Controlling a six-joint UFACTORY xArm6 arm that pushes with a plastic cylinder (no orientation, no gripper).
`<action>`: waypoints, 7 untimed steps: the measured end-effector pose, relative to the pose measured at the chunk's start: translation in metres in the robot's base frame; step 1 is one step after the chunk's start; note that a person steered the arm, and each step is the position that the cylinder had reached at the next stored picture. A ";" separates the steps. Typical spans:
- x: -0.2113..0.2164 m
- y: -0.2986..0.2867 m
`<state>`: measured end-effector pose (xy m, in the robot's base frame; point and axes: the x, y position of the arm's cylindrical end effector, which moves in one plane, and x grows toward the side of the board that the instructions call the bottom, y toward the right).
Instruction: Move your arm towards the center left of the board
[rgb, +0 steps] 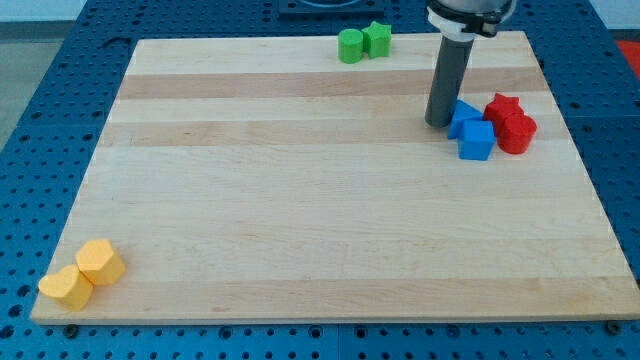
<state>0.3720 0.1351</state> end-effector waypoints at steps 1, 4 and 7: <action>0.000 0.000; 0.000 -0.013; 0.000 -0.031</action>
<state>0.3721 0.1040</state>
